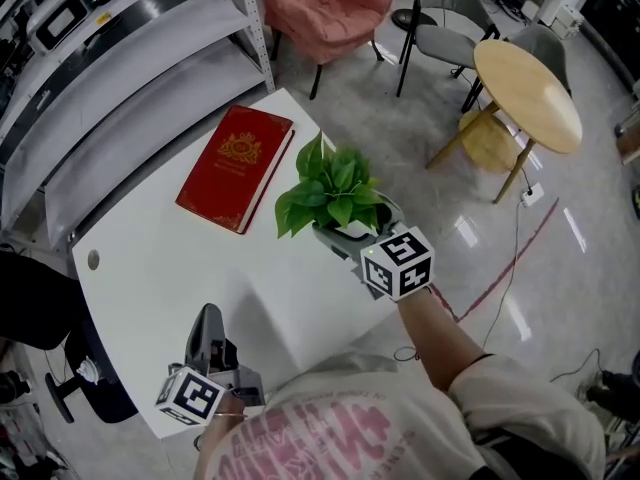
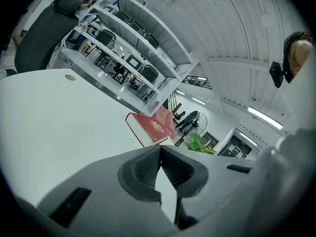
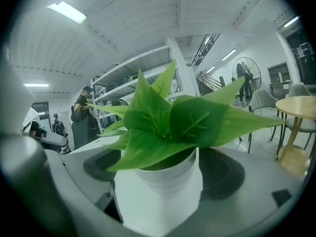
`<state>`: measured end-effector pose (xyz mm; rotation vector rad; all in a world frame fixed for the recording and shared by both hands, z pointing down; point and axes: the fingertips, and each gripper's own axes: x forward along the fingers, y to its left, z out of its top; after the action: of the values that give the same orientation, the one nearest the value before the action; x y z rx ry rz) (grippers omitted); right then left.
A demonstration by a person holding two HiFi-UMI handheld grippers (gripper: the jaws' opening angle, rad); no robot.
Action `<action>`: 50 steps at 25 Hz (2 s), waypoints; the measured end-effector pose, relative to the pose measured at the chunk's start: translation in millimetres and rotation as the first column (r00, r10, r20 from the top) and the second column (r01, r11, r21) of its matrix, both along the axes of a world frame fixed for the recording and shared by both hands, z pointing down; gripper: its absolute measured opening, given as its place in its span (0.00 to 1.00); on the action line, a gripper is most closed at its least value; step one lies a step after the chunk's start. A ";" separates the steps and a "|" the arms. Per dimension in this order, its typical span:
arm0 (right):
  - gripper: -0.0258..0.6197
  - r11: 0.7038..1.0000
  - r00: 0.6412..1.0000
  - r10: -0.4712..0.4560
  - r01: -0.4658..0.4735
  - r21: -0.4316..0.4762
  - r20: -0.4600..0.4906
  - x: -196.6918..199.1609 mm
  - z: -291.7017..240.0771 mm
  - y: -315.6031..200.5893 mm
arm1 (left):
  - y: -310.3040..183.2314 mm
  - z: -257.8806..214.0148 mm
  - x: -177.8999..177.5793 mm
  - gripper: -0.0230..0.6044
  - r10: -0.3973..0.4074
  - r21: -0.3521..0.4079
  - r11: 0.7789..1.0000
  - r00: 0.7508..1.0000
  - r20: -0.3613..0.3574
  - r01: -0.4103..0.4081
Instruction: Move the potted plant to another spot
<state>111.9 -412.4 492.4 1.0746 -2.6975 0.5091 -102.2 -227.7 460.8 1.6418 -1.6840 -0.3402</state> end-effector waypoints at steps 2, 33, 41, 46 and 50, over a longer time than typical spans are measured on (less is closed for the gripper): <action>0.80 1.000 1.000 0.017 -0.017 0.005 0.002 4.8 -3.2 3.4 | -8.1 -3.8 6.1 0.04 0.028 0.001 1.000 1.000 0.004 -0.028; 0.14 0.898 0.893 0.440 -0.439 -0.033 0.096 67.8 -87.7 167.1 | 32.5 -78.1 42.4 0.04 0.376 0.244 0.902 0.926 -0.044 -0.355; 0.05 0.898 0.883 0.440 -0.435 -0.069 0.165 57.9 -109.1 222.2 | 73.1 -94.9 53.1 0.04 0.411 0.293 0.877 0.910 -0.051 -0.380; 0.05 0.886 0.877 0.464 -0.461 -0.056 0.123 56.0 -110.8 251.5 | 97.1 -102.7 53.3 0.04 0.425 0.298 0.854 0.902 0.071 -0.426; 0.05 0.864 0.859 0.502 -0.502 -0.023 0.103 55.6 -114.3 267.2 | 110.4 -92.8 62.2 0.04 0.491 0.227 0.830 0.861 0.134 -0.509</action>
<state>167.5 -145.1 378.1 1.8164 -2.4797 0.6539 -40.0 -117.3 368.0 2.2379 -1.2207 -0.2444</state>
